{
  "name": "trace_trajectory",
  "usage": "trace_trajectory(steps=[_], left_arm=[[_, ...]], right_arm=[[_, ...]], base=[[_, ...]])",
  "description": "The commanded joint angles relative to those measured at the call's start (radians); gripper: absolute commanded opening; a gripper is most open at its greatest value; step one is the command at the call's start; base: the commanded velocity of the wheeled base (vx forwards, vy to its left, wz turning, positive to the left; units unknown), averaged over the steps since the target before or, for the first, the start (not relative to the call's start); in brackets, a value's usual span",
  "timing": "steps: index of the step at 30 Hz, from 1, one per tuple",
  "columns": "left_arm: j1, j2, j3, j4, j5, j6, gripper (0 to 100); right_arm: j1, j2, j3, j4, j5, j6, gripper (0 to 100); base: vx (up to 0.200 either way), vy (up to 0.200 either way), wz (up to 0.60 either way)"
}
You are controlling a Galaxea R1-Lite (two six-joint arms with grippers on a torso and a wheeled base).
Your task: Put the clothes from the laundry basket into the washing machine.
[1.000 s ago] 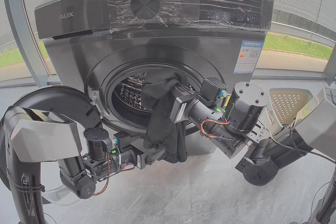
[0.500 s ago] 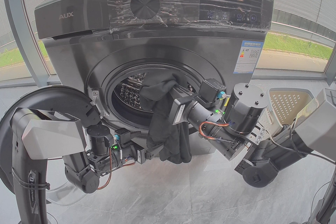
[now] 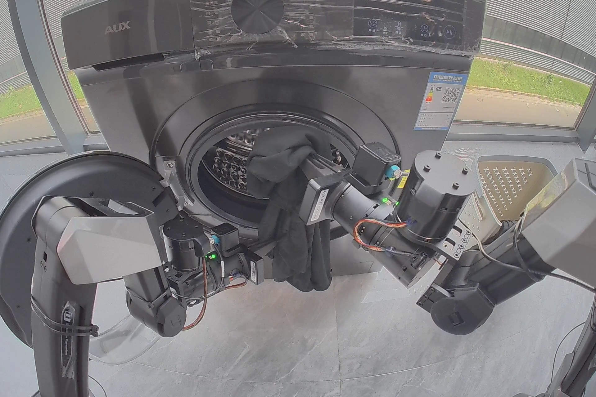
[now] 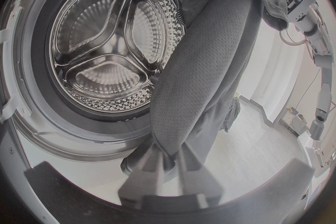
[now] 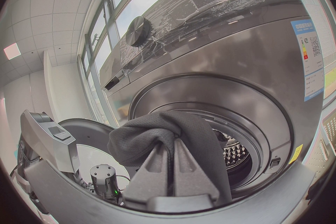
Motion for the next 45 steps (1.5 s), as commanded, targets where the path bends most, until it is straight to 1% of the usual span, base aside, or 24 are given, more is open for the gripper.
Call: trace_trajectory(steps=[1,3,5,6,7,8,9,11,14,17,18,19,21,22,23,26,27,30,31,37,44,45], left_arm=[[0.0,-0.005,-0.003,-0.002,0.001,0.002,0],[0.001,-0.032,0.01,-0.002,0.007,0.004,0],[0.012,-0.097,0.047,-0.002,0.014,0.004,0],[0.012,-0.097,0.047,-0.002,0.014,0.004,0],[0.027,-0.172,0.094,-0.002,0.015,0.004,0],[0.027,-0.176,0.097,-0.002,0.015,0.004,0],[0.037,-0.256,0.142,-0.002,0.015,0.004,0],[0.052,-0.341,0.192,-0.001,0.014,0.004,0],[0.061,-0.423,0.243,-0.001,0.014,0.004,0],[0.063,-0.538,0.303,-0.001,0.012,-0.008,0],[0.063,-0.538,0.303,-0.001,0.012,-0.008,0],[0.063,-0.586,0.321,-0.001,0.006,-0.015,0],[0.067,-0.61,0.317,-0.001,0.006,-0.019,0],[0.067,-0.61,0.315,-0.001,0.006,-0.018,0],[0.067,-0.621,0.307,-0.001,0.009,-0.021,0],[0.067,-0.623,0.287,-0.001,0.009,-0.021,0],[0.067,-0.624,0.28,-0.001,0.009,-0.022,0],[0.067,-0.626,0.263,-0.001,0.014,-0.022,0],[0.069,-0.624,0.237,-0.001,0.015,-0.024,0],[0.066,-0.626,0.226,-0.001,0.017,-0.024,0],[0.067,-0.629,0.212,-0.001,0.017,-0.021,0],[0.066,-0.629,0.212,-0.001,0.017,-0.021,0]], right_arm=[[-0.014,-0.001,0.014,0.0,0.0,0.007,0],[-0.031,-0.003,0.029,0.002,0.0,0.008,0],[-0.066,-0.003,0.055,0.0,0.005,0.008,0],[-0.066,-0.003,0.055,0.0,0.005,0.008,0],[-0.1,-0.012,0.081,-0.001,0.008,0.008,0],[-0.103,-0.013,0.083,-0.001,0.008,0.008,0],[-0.12,-0.032,0.101,-0.006,0.006,0.01,0],[-0.135,-0.038,0.146,-0.032,0.008,0.019,0],[-0.154,-0.05,0.195,-0.066,0.017,0.025,0],[-0.177,-0.079,0.267,-0.101,0.028,0.05,0],[-0.177,-0.079,0.267,-0.101,0.028,0.05,0],[-0.18,-0.105,0.305,-0.109,0.037,0.071,0],[-0.18,-0.145,0.356,-0.113,0.052,0.099,0],[-0.178,-0.148,0.359,-0.113,0.054,0.1,0],[-0.171,-0.191,0.413,-0.113,0.071,0.139,0],[-0.163,-0.234,0.457,-0.11,0.101,0.198,0],[-0.164,-0.239,0.47,-0.115,0.123,0.217,0],[-0.164,-0.242,0.479,-0.124,0.134,0.22,0],[-0.164,-0.24,0.48,-0.149,0.138,0.225,0],[-0.164,-0.211,0.508,-0.186,0.138,0.226,0],[-0.157,-0.184,0.509,-0.199,0.138,0.229,0],[-0.152,-0.179,0.512,-0.199,0.138,0.229,100]], base=[[0.0,0.0,0.0],[0.0,0.0,0.0],[0.0,0.0,0.0],[0.0,0.0,0.0],[0.0,0.0,0.0],[0.0,0.0,0.0],[0.0,0.0,0.0],[0.0,0.0,0.0],[0.0,0.0,0.0],[0.0,0.0,0.0],[0.0,0.0,0.0],[0.0,0.0,0.0],[0.0,0.0,0.0],[0.0,0.0,0.0],[0.0,0.0,0.0],[0.0,0.0,0.0],[0.0,0.0,0.0],[0.0,0.0,0.0],[0.0,0.0,0.0],[0.0,0.0,0.0],[0.0,0.0,0.0],[0.0,0.0,0.0]])
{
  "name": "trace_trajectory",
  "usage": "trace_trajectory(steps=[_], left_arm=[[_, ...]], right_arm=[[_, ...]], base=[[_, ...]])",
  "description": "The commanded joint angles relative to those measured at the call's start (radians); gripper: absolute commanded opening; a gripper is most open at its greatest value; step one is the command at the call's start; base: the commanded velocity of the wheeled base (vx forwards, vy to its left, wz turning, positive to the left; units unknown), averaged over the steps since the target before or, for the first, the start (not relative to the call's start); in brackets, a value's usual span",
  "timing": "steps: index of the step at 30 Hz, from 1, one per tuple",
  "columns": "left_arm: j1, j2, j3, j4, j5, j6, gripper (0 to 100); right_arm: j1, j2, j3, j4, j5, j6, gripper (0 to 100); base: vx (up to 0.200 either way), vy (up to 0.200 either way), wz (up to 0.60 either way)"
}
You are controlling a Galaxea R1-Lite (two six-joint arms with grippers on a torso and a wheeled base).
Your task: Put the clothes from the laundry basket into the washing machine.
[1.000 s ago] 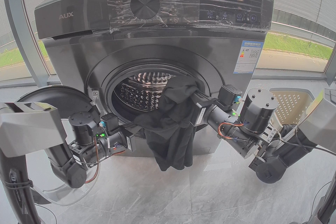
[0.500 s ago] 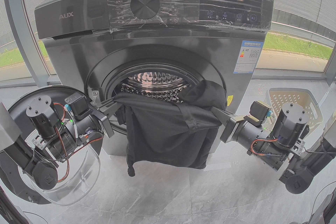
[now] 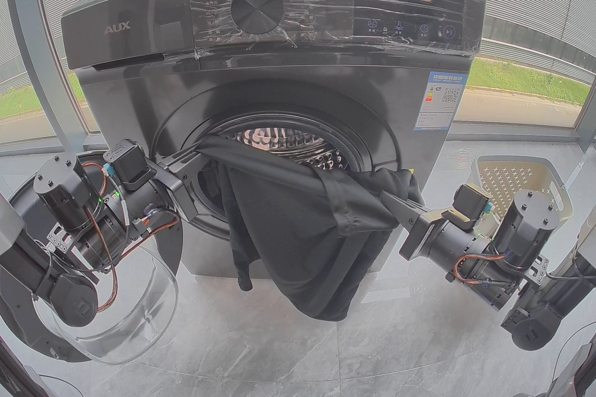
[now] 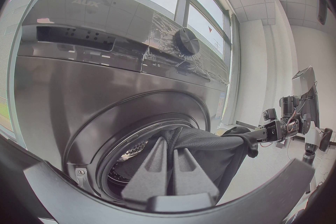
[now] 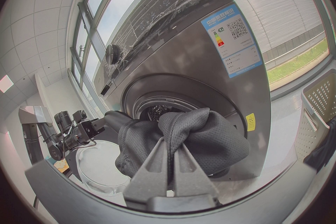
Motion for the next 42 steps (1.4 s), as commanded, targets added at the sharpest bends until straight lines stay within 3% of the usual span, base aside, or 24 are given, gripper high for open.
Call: trace_trajectory(steps=[1,16,21,22,24,28,34,42], left_arm=[[0.001,-0.006,-0.005,-0.001,0.0,0.001,0],[-0.016,-0.036,-0.022,-0.001,0.003,0.008,0],[-0.017,-0.036,-0.027,-0.001,0.009,0.008,0],[-0.028,-0.036,-0.028,-0.001,0.029,0.01,0],[-0.039,-0.03,-0.037,0.001,0.048,0.011,0],[-0.069,-0.015,-0.056,0.001,0.082,0.011,0],[-0.105,0.007,-0.065,-0.001,0.123,0.011,0],[-0.125,0.008,-0.064,-0.001,0.123,0.011,0]], right_arm=[[0.01,0.022,0.005,0.0,0.0,0.001,100],[0.018,0.203,0.065,-0.034,-0.002,-0.008,100],[0.02,0.246,0.054,-0.034,0.041,-0.03,100],[0.02,0.272,0.048,-0.034,0.081,-0.053,100],[0.02,0.286,0.041,-0.034,0.109,-0.07,100],[0.027,0.339,0.013,-0.034,0.136,-0.105,100],[0.079,0.39,-0.015,-0.034,0.138,-0.125,100],[0.106,0.417,-0.122,-0.032,0.135,-0.148,100]], base=[[0.0,0.0,0.0],[0.0,0.0,0.0],[0.0,0.0,0.0],[0.0,0.0,0.0],[0.0,0.0,0.0],[0.0,0.0,0.0],[0.0,0.0,0.0],[0.0,0.0,0.0]])
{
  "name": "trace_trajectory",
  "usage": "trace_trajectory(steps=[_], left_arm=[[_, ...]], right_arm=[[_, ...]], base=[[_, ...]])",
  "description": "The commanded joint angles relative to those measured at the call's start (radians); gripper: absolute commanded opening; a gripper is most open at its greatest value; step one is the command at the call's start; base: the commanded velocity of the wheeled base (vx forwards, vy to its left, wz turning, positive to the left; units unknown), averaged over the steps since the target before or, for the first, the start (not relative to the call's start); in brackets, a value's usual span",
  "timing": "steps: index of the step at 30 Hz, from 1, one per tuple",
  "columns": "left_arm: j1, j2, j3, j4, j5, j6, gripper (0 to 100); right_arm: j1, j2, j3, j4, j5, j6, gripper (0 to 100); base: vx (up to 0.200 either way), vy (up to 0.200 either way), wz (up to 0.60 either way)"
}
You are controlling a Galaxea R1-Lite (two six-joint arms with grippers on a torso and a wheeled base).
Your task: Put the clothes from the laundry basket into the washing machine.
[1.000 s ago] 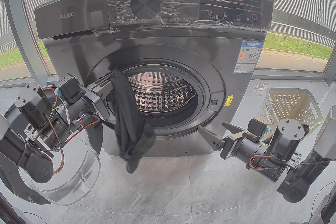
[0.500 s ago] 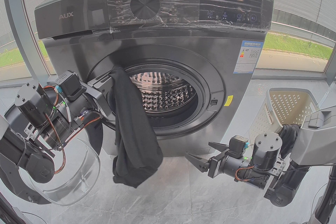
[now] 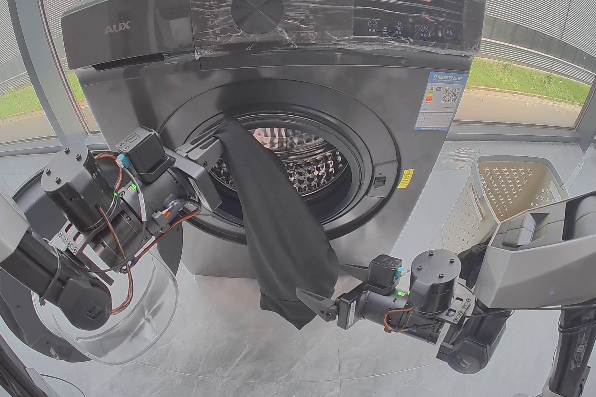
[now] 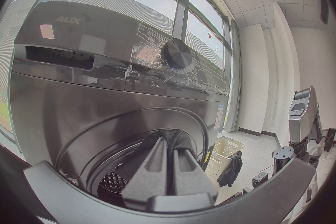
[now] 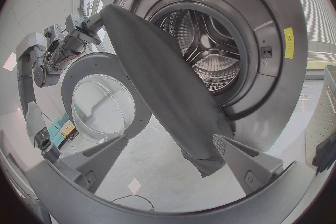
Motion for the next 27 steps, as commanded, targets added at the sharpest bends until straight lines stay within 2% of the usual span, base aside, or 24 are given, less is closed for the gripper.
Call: trace_trajectory(steps=[1,12,16,21,27], left_arm=[[-0.012,0.008,0.0,-0.001,0.0,-0.001,0],[-0.033,0.025,0.003,-0.001,0.002,0.001,0],[-0.037,0.029,0.008,-0.001,0.002,0.001,0],[-0.04,0.031,0.011,-0.001,0.0,0.002,0],[-0.046,0.031,0.008,-0.001,0.002,0.001,0]], right_arm=[[0.017,0.026,-0.071,0.001,0.0,-0.017,100],[0.048,0.026,-0.19,0.007,-0.002,-0.028,100],[0.049,0.009,-0.275,0.019,-0.003,-0.03,100],[0.056,-0.03,-0.353,0.119,-0.003,-0.039,100],[0.065,-0.014,-0.41,0.147,-0.008,-0.042,100]], base=[[0.0,0.0,0.0],[0.0,0.0,0.0],[0.0,0.0,0.0],[0.0,0.0,0.0],[0.0,0.0,0.0]])
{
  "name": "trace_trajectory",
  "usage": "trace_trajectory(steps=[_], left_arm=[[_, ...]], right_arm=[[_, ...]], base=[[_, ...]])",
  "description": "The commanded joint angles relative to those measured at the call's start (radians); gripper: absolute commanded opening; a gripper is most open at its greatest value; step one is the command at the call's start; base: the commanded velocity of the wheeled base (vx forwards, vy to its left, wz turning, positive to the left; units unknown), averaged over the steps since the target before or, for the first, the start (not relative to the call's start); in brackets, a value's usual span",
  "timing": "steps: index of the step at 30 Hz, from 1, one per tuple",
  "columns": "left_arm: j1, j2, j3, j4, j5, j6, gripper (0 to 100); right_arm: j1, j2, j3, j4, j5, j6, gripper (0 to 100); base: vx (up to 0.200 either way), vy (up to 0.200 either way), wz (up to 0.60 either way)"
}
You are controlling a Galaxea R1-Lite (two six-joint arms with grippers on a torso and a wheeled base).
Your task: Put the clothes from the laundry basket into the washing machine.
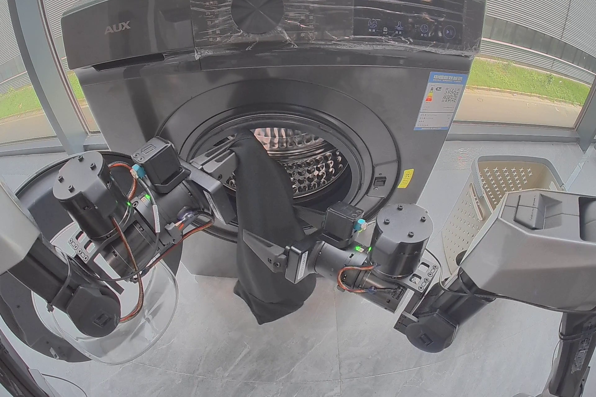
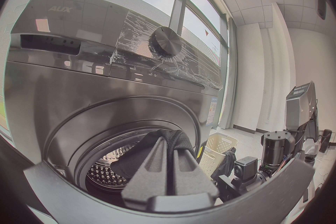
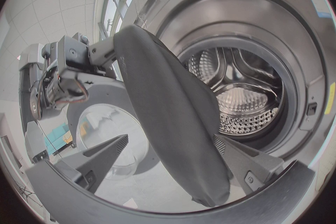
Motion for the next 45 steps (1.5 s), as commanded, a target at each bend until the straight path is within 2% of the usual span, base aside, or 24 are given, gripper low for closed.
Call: trace_trajectory(steps=[1,2,12,24,25,31,34,39,45], left_arm=[[-0.003,0.001,0.0,-0.001,-0.001,0.001,0],[-0.003,0.001,-0.002,-0.001,-0.001,0.001,0],[-0.011,0.003,0.008,-0.001,-0.002,0.005,0],[-0.016,0.005,0.017,-0.001,-0.006,0.001,0],[-0.014,0.005,0.018,-0.001,-0.006,-0.002,100],[0.001,0.032,0.021,-0.001,-0.004,-0.016,100],[0.052,0.048,0.023,-0.001,-0.01,-0.013,100],[0.112,0.075,0.024,-0.001,-0.015,-0.016,100],[0.138,0.127,0.055,-0.001,-0.042,-0.013,100]], right_arm=[[0.0,0.016,-0.049,0.007,-0.014,-0.001,100],[-0.005,0.028,-0.057,0.006,-0.025,-0.003,0],[-0.011,0.026,-0.066,-0.013,-0.052,-0.026,0],[-0.01,0.013,-0.061,-0.026,-0.052,-0.033,0],[-0.008,0.013,-0.061,-0.037,-0.052,-0.033,0],[-0.011,-0.027,-0.035,-0.056,-0.065,-0.032,0],[-0.013,-0.07,-0.018,-0.056,-0.085,-0.03,0],[-0.031,-0.147,0.017,-0.054,-0.086,-0.027,0],[-0.06,-0.172,0.017,-0.051,-0.117,-0.023,0]], base=[[0.0,0.0,0.0],[0.0,0.0,0.0],[0.0,0.0,0.0],[0.0,0.0,0.0],[0.0,0.0,0.0],[0.0,0.0,0.0],[0.0,0.0,0.0],[0.0,0.0,0.0],[0.0,0.0,0.0]])
